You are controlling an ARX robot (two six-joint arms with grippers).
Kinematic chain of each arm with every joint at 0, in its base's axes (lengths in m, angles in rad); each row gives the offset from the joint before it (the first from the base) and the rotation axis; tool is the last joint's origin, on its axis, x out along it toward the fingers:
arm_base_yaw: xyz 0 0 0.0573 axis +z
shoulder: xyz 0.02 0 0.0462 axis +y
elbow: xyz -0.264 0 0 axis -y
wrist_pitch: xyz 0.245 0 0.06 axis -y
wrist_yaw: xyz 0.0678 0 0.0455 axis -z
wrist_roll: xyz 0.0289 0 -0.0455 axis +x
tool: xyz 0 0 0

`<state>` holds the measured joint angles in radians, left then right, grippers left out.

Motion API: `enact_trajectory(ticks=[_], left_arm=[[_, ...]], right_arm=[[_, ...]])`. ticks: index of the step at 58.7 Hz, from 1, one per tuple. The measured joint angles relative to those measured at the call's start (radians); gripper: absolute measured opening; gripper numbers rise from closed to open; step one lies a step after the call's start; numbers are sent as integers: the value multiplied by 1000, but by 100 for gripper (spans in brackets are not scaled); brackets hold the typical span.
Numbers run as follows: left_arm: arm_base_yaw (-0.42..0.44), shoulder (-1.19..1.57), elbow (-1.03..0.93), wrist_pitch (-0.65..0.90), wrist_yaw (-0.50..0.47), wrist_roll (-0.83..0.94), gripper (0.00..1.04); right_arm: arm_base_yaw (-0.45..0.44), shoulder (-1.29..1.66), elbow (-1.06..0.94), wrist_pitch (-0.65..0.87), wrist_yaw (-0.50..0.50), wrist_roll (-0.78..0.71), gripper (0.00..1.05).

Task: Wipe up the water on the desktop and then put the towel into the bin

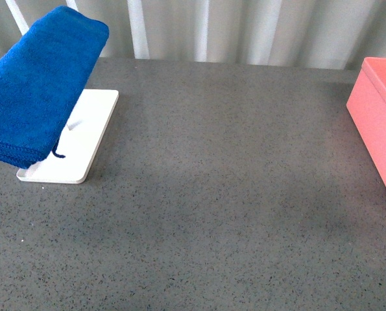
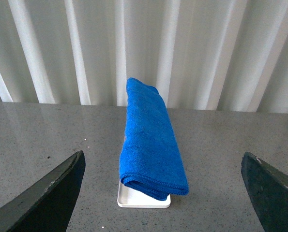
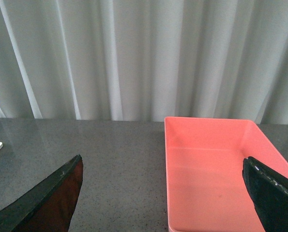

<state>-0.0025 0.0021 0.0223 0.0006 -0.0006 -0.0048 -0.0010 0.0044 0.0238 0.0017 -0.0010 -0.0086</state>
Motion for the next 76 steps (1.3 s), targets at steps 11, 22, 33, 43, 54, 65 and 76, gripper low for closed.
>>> enact_trajectory(ticks=[11, 22, 33, 43, 54, 65, 76], left_arm=[[0, 0, 0, 0, 0, 0, 98], [0, 0, 0, 0, 0, 0, 98], [0, 0, 0, 0, 0, 0, 98], [0, 0, 0, 0, 0, 0, 98], [-3, 6, 2, -10, -10, -9, 98], [-4, 283, 66, -43, -11, -309, 98], [114, 836, 342, 348, 217, -309, 98]], right_arm=[[0, 0, 0, 0, 0, 0, 98], [0, 0, 0, 0, 0, 0, 98], [0, 0, 0, 0, 0, 0, 98], [0, 0, 0, 0, 0, 0, 98], [0, 0, 0, 0, 0, 0, 98], [0, 0, 0, 0, 0, 0, 98], [0, 0, 0, 0, 0, 0, 98]])
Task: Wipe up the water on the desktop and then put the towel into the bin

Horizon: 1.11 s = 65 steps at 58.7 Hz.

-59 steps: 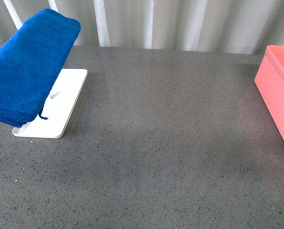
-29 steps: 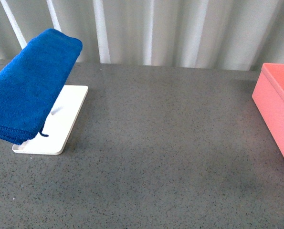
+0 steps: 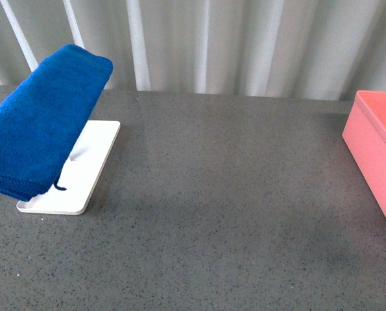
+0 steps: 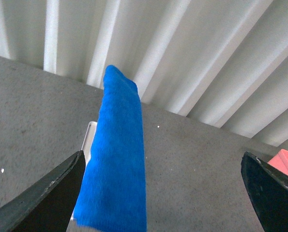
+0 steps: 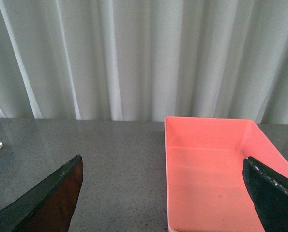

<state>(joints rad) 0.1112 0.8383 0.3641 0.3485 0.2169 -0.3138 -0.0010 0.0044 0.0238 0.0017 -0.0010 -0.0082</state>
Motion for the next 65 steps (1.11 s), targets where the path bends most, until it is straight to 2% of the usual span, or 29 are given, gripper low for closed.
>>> enact_trajectory(ticks=[10, 13, 17, 25, 35, 45, 65], left_arm=[[-28, 430, 349, -75, 160, 208, 98], [-46, 564, 497, -123, 140, 257, 98], [-63, 697, 653, -173, 68, 325, 98], [-67, 892, 867, -265, -35, 415, 98], [-58, 1089, 1095, -423, -94, 484, 98], [-47, 1183, 1206, -495, -119, 514, 98], [-45, 1224, 1228, -617, -109, 521, 98]], right_arm=[[0, 0, 0, 0, 0, 0, 98], [0, 0, 0, 0, 0, 0, 98], [0, 0, 0, 0, 0, 0, 98], [0, 0, 0, 0, 0, 0, 98], [0, 0, 0, 0, 0, 0, 98], [0, 0, 0, 0, 0, 0, 98], [0, 0, 0, 0, 0, 0, 98]])
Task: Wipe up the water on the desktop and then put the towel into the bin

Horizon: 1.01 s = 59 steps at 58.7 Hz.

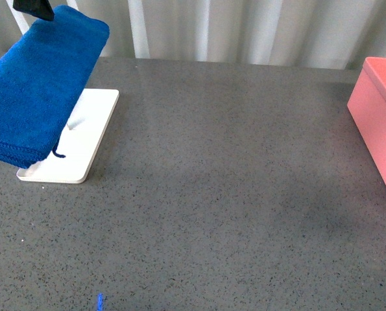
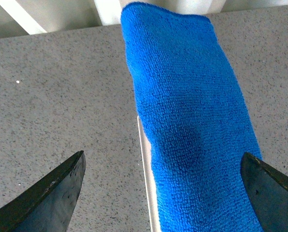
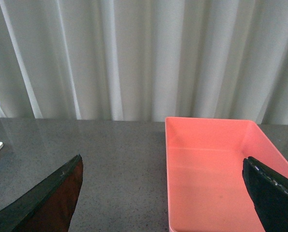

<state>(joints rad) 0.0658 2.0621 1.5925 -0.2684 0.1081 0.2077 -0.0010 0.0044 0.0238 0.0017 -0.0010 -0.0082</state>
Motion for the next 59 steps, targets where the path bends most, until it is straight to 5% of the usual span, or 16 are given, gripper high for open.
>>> enact_trajectory(ticks=[44, 59], left_arm=[[-31, 36, -100, 31, 15, -25, 98], [-31, 35, -113, 43, 32, -29, 57]], right_arm=[[0, 0, 0, 0, 0, 0, 98], [0, 0, 0, 0, 0, 0, 98]])
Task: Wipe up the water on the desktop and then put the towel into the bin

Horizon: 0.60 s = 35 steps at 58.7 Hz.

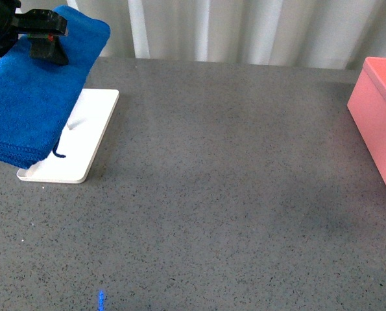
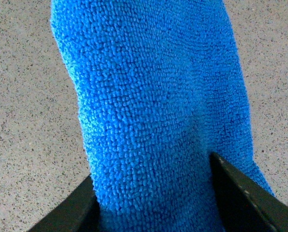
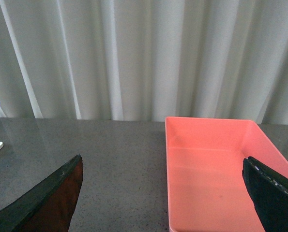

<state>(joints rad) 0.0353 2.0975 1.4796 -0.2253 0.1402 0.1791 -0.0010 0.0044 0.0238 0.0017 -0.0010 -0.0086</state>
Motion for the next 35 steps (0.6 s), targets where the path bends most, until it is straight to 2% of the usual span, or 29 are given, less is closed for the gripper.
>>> enact_trajectory(ticks=[11, 21, 35], left_arm=[[5, -13, -7, 9, 11, -6, 28], [11, -42, -13, 12, 38, -8, 6], [5, -97, -35, 13, 115, -24, 5]], right_arm=[[0, 0, 0, 0, 0, 0, 98], [0, 0, 0, 0, 0, 0, 98], [0, 0, 0, 0, 0, 0, 98]])
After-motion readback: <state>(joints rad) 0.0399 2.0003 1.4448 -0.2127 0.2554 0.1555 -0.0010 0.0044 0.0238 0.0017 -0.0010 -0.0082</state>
